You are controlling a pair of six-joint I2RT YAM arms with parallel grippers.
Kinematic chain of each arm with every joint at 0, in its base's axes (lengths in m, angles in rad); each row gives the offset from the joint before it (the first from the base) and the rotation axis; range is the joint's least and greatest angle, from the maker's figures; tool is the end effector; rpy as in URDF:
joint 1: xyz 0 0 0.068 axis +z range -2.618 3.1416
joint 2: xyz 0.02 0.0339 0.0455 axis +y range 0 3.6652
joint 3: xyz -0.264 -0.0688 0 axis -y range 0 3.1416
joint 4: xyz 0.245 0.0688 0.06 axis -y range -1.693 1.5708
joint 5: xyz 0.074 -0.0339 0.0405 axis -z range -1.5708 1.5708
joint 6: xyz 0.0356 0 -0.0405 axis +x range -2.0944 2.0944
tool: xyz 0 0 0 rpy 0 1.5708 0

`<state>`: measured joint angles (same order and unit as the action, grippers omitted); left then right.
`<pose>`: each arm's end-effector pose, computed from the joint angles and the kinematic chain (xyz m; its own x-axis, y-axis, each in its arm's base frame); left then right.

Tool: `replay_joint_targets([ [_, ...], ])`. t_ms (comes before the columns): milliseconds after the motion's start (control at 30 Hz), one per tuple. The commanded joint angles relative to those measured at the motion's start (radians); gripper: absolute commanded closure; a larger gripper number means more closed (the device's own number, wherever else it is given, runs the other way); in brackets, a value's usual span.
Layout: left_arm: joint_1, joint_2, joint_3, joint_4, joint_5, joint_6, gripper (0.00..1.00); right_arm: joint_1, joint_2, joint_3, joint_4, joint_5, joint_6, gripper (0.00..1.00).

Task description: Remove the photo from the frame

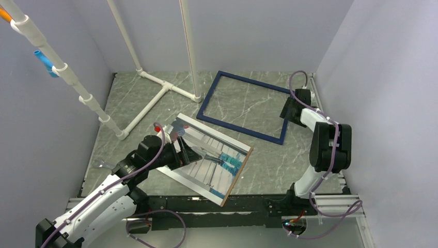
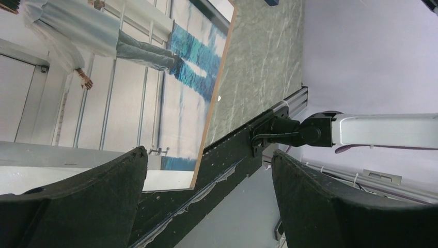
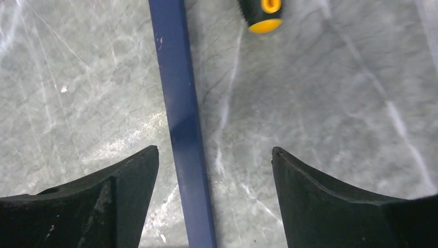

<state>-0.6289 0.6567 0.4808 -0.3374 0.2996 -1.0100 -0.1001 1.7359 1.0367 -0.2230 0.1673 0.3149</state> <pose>0.1206 -0.1007 0.2378 -0.8632 -0.3726 -0.3406 0.0732 0.5751 -0.8148 0.3531 -0.0414 0.1752 -0.6924 0.3765 -0.6155 0.4344 0.8986 0.0609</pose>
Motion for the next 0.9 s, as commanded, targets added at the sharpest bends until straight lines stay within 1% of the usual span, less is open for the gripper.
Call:
replay_joint_targets([
  [0, 0.0, -0.004, 0.015, 0.015, -0.014, 0.005, 0.08, 0.025, -0.153, 0.023, -0.042, 0.115, 0.049, 0.18],
  [100, 0.0, -0.011, 0.001, 0.003, -0.034, -0.003, 0.08, 0.089, -0.247, -0.059, 0.021, -0.067, 0.08, 0.17],
  [167, 0.0, -0.013, 0.0, -0.009, -0.05, 0.001, 0.08, 0.186, -0.288, -0.107, 0.042, -0.185, 0.072, 0.17],
  [233, 0.0, -0.008, -0.005, -0.004, -0.053, 0.001, 0.07, 0.248, -0.315, -0.14, 0.036, -0.288, 0.1, 0.17],
  [300, 0.0, 0.007, -0.017, 0.029, -0.036, -0.005, 0.07, 0.286, -0.355, -0.212, 0.077, -0.448, 0.143, 0.18],
  [400, -0.001, 0.05, -0.038, 0.081, -0.021, -0.019, 0.07, 0.354, -0.414, -0.317, 0.111, -0.561, 0.176, 0.19],
  [433, -0.001, 0.065, -0.049, 0.106, -0.014, -0.026, 0.07, 0.373, -0.431, -0.342, 0.116, -0.589, 0.177, 0.21],
  [500, -0.001, 0.099, -0.075, 0.165, -0.001, -0.046, 0.06, 0.413, -0.467, -0.377, 0.113, -0.59, 0.172, 0.23],
  [600, -0.002, 0.159, -0.099, 0.256, 0.016, -0.066, 0.06, 0.449, -0.514, -0.4, 0.05, -0.543, 0.134, 0.27],
  [667, -0.004, 0.201, -0.098, 0.273, 0.016, -0.066, 0.06, 0.451, -0.548, -0.429, 0.047, -0.539, 0.129, 0.29],
  [767, -0.014, 0.245, -0.091, 0.282, -0.005, -0.054, 0.06, 0.462, -0.565, -0.469, 0.072, -0.582, 0.14, 0.32],
  [867, -0.02, 0.271, -0.08, 0.268, -0.035, -0.047, 0.06, 0.48, -0.56, -0.477, 0.071, -0.544, 0.116, 0.32],
])
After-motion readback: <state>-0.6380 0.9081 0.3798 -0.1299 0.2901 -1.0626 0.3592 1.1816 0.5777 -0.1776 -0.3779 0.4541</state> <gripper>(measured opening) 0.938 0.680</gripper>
